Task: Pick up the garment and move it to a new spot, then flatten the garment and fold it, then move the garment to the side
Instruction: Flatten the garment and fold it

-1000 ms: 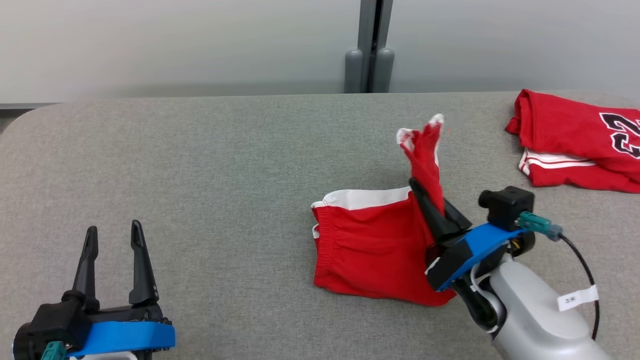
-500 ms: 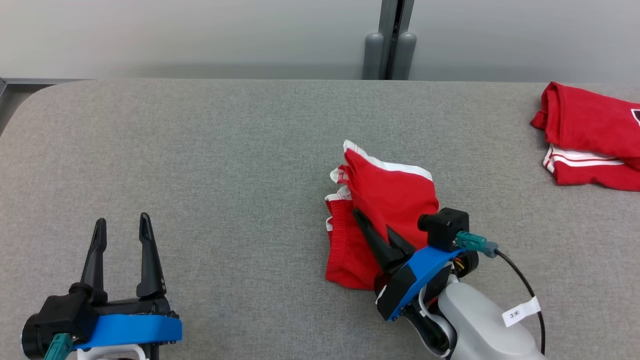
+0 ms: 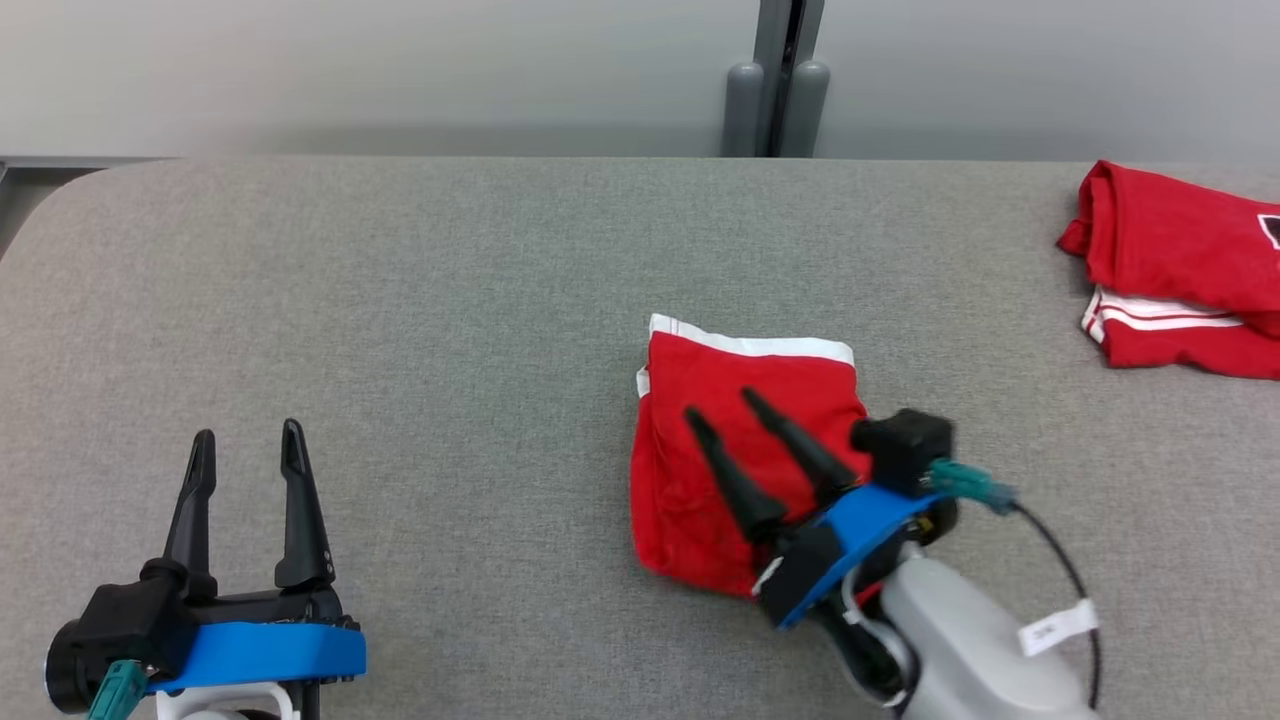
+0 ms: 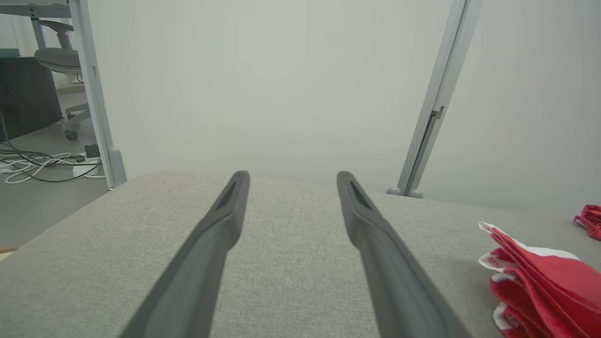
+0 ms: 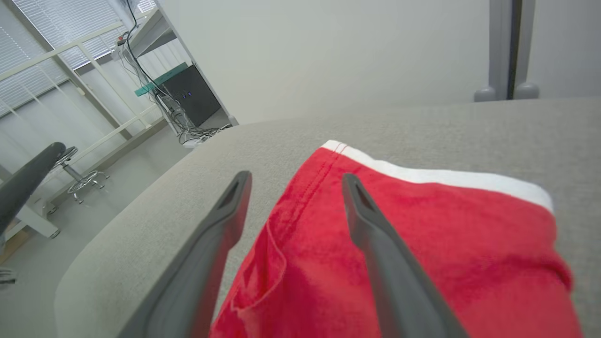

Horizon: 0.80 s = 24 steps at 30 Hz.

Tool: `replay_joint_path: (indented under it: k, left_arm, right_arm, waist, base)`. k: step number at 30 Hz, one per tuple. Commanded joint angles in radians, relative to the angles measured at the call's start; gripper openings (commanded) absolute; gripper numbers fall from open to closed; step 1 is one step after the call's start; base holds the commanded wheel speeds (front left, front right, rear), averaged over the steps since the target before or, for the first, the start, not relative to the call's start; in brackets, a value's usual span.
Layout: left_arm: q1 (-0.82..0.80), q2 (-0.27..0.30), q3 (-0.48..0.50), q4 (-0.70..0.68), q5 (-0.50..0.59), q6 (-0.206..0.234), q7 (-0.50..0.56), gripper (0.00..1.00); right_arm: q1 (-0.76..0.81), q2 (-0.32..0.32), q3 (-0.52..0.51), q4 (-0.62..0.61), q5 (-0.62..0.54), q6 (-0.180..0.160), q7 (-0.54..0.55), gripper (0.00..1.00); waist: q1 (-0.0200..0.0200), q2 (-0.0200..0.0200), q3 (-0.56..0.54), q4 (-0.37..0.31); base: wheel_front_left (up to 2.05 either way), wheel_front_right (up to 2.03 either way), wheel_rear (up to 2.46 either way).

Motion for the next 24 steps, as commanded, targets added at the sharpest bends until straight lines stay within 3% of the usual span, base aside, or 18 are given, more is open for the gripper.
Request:
replay_joint_path:
  k: [1, 9, 16, 24]
  left_arm:
    - [0.005, 0.0, 0.003, 0.0, 0.002, -0.001, -0.004, 1.0]
    - [0.015, 0.0, 0.01, 0.0, 0.003, -0.001, -0.004, 1.0]
    - [0.031, 0.0, 0.013, 0.0, 0.007, -0.001, -0.004, 1.0]
    - [0.062, 0.0, 0.019, 0.009, 0.019, -0.001, -0.004, 1.0]
  right_arm:
    - [0.04, -0.028, -0.044, -0.033, -0.018, 0.0, -0.004, 1.0]
    - [0.15, -0.09, -0.285, -0.176, -0.134, 0.0, -0.004, 1.0]
    - [0.247, -0.077, -0.486, -0.273, -0.246, 0.0, -0.005, 1.0]
    - [0.373, -0.029, -0.602, -0.357, -0.342, 0.0, -0.004, 1.0]
  waist:
    - [0.0, 0.0, -0.007, -0.008]
    - [0.0, 0.0, -0.026, -0.033]
    - [0.0, 0.0, -0.043, -0.053]
    - [0.0, 0.0, -0.09, -0.09]
  base:
    - [0.0, 0.0, 0.0]
    - [0.0, 0.0, 0.0]
    - [0.0, 0.0, 0.0]
    - [0.0, 0.0, 0.0]
